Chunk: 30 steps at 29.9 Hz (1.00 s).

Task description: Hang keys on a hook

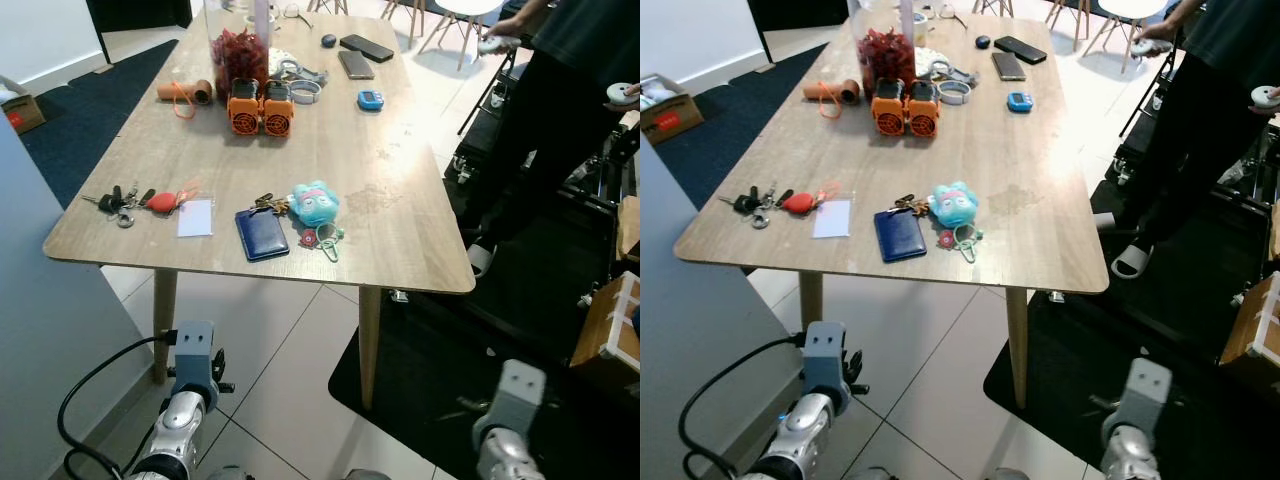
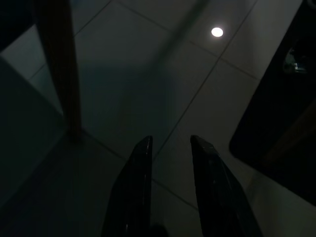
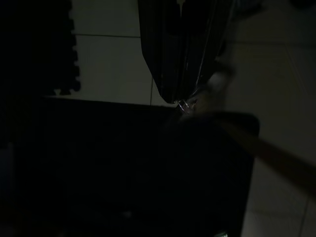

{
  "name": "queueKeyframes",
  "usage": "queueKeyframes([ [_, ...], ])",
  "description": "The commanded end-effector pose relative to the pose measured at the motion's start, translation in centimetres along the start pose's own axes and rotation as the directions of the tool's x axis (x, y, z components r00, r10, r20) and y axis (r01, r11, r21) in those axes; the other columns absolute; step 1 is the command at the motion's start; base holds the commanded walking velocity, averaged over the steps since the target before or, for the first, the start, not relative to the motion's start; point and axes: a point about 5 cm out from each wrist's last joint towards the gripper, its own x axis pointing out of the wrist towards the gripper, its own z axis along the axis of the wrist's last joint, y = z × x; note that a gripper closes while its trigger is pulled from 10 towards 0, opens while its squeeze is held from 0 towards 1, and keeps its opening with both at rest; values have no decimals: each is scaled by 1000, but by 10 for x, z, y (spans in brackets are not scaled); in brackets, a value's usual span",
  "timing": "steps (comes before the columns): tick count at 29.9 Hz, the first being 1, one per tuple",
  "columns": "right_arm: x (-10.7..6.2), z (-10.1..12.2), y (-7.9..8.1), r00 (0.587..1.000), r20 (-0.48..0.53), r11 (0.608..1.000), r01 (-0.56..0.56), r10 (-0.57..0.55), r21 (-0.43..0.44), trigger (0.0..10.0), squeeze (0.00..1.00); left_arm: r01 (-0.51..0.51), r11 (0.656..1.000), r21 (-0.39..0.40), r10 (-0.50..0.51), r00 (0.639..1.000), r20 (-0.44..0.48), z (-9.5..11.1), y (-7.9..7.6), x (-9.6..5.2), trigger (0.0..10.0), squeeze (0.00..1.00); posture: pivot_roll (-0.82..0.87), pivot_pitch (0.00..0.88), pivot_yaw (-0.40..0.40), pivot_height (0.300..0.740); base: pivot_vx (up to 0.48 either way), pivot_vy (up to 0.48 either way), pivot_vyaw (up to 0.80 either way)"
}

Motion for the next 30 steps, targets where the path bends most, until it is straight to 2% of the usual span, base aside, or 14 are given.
queueKeyframes([
  [1, -1, -6, 5, 999, -20, 999, -28, 27, -33, 10000, 0, 4, 1000, 3, -4, 999, -43, -9, 1, -3, 10000, 0, 85, 52, -65, 740, 0, 0, 0],
  [5, -4, -13, 17, 995, -48, 995, -87, 85, -41, 10000, 0, -2, 1000, -1, 2, 999, -52, -12, 2, -5, 10000, 0, 90, 34, -68, 740, 0, 0, 0],
  [12, -6, -15, 29, 988, -51, 986, -152, 149, -70, 10000, 0, -11, 1000, -1, 11, 998, -66, -15, 2, -5, 10000, 0, 87, 17, -71, 740, 0, 0, 0],
  [17, -6, -11, 41, 979, -31, 971, -205, 203, -123, 10000, 0, -34, 999, -30, 32, 997, -73, -16, 3, -5, 10000, 0, 84, 11, -70, 740, 0, 0, 0],
  [18, -6, -8, 44, 981, -12, 961, -193, 195, -198, 10000, 0, -40, 998, -39, 37, 997, -73, -16, 3, -5, 10000, 0, 83, 6, -71, 740, 0, 0, 0],
  [30, -8, -10, 51, 970, -31, 945, -243, 242, -217, 10000, 0, -42, 998, -39, 39, 997, -59, -14, 5, -5, 10000, 0, 88, 0, -74, 740, 0, 0, 0],
])
